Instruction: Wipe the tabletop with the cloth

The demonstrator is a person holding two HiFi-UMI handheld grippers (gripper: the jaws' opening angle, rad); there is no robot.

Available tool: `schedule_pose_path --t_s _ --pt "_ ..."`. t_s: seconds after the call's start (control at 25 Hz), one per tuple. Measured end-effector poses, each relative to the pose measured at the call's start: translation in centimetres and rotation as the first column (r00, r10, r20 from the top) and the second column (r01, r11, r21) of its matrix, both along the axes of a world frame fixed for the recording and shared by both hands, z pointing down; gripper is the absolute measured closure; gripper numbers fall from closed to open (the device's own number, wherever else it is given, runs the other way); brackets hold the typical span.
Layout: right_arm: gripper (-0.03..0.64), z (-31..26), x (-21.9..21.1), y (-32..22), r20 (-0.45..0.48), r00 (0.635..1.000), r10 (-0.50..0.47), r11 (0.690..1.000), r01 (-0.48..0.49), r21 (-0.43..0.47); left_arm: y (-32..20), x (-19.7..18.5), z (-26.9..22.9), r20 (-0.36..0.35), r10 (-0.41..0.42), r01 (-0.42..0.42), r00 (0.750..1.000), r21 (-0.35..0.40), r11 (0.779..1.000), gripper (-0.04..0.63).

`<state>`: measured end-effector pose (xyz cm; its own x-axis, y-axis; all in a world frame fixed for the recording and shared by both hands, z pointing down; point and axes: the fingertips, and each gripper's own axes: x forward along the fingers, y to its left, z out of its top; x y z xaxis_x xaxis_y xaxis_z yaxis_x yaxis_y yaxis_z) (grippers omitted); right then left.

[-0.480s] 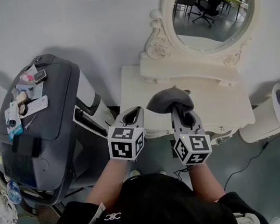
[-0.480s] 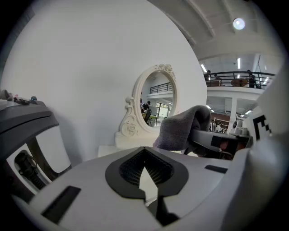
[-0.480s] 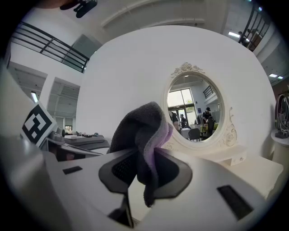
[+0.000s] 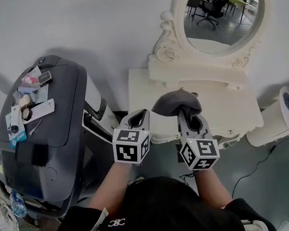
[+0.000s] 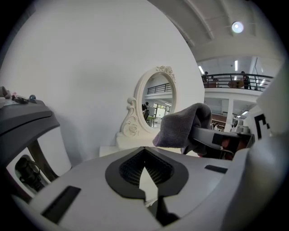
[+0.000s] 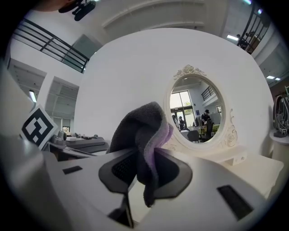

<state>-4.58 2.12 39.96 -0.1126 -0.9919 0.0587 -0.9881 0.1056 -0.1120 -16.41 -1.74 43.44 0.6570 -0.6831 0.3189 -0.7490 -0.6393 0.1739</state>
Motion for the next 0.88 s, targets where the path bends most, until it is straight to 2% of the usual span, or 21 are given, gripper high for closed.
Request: schedule_pose_path --t_s 0.48,0.88 --pt "0.531 -0.2 -0.3 -0.5 -0.024 0.996 0.090 0.996 -0.090 0.003 -1.1 -0.9 0.2 -0.022 0.051 -0.051 0.998 0.001 0.999 0.595" --pt "0.531 0.8 0.4 -3.7 -0.018 0.997 0.080 0.997 -0.080 -0.022 -3.5 -0.6 0.8 -0.009 0.030 -0.030 0.999 -0.010 0.999 0.595"
